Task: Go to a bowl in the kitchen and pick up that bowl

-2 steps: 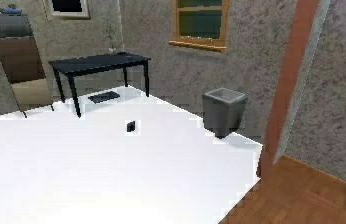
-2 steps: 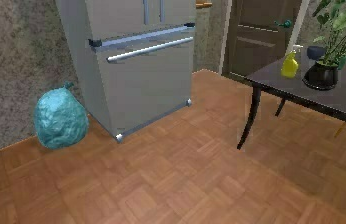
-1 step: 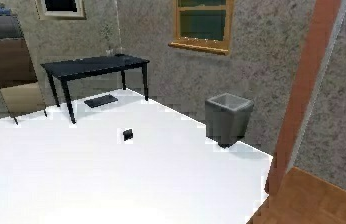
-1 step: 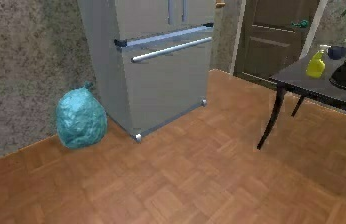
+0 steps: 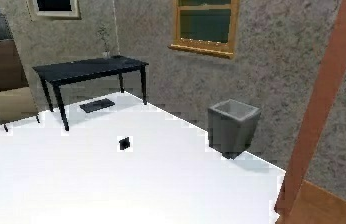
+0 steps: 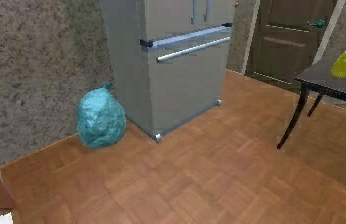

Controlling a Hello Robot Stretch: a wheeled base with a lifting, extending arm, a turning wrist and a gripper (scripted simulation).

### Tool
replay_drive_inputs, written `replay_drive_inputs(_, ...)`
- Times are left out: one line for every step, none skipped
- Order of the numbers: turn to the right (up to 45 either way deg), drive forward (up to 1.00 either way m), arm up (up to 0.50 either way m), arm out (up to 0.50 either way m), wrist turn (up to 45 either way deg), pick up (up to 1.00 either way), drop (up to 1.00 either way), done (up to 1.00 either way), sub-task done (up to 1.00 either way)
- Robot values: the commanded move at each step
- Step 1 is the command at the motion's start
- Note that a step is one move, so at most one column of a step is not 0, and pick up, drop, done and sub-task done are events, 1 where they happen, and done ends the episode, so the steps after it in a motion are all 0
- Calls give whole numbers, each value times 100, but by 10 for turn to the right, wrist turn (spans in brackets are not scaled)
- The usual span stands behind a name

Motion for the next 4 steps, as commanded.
replay_drive_inputs(450,0,0,0,0,0,0,0,0)
replay_drive_inputs(450,0,0,0,0,0,0,0,0)
replay_drive_inputs(180,0,0,0,0,0,0,0,0)
replay_drive_inputs(0,10,0,0,0,0,0,0,0)
